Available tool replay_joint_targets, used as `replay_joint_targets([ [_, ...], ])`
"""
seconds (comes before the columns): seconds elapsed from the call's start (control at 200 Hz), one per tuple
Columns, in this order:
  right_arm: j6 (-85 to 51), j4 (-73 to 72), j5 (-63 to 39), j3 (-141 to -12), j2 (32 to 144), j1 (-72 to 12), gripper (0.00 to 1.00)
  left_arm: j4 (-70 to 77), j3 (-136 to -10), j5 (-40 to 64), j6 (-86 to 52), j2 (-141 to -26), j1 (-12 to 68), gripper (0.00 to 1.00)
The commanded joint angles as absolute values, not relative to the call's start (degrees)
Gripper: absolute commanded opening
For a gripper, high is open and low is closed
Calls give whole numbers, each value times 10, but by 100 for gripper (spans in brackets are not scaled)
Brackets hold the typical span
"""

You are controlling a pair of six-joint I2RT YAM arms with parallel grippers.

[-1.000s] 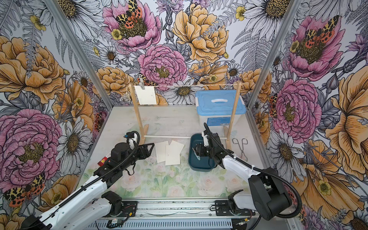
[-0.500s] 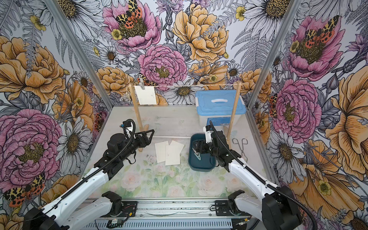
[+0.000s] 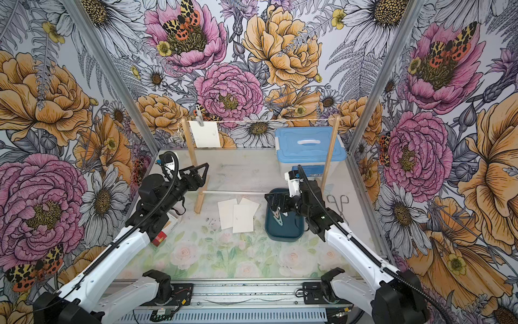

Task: Remove the postcards from the strings
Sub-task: Place the clamp in the storage box, then move the clothesline to the center of the board.

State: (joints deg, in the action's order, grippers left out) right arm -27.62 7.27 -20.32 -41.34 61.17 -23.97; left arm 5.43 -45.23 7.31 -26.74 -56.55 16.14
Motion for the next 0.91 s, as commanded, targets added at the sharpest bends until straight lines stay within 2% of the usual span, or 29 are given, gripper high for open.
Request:
replay_joint_targets([
  [0.0, -274, 68, -222, -431, 606, -245, 100, 58, -457, 93, -244, -556, 121, 88],
  [0.16, -273, 61, -231, -428, 608, -250, 99, 116, -456, 139, -217, -572, 69, 96],
  [0.29, -273, 59, -235, -424, 602, -251, 99, 154, -478, 209, -201, -614, 28, 99],
  [0.671, -269, 59, -254, -416, 582, -254, 99, 208, -546, 348, -175, -718, -13, 99],
  [0.901, -266, 58, -263, -417, 579, -257, 98, 204, -572, 376, -161, -759, -12, 98],
])
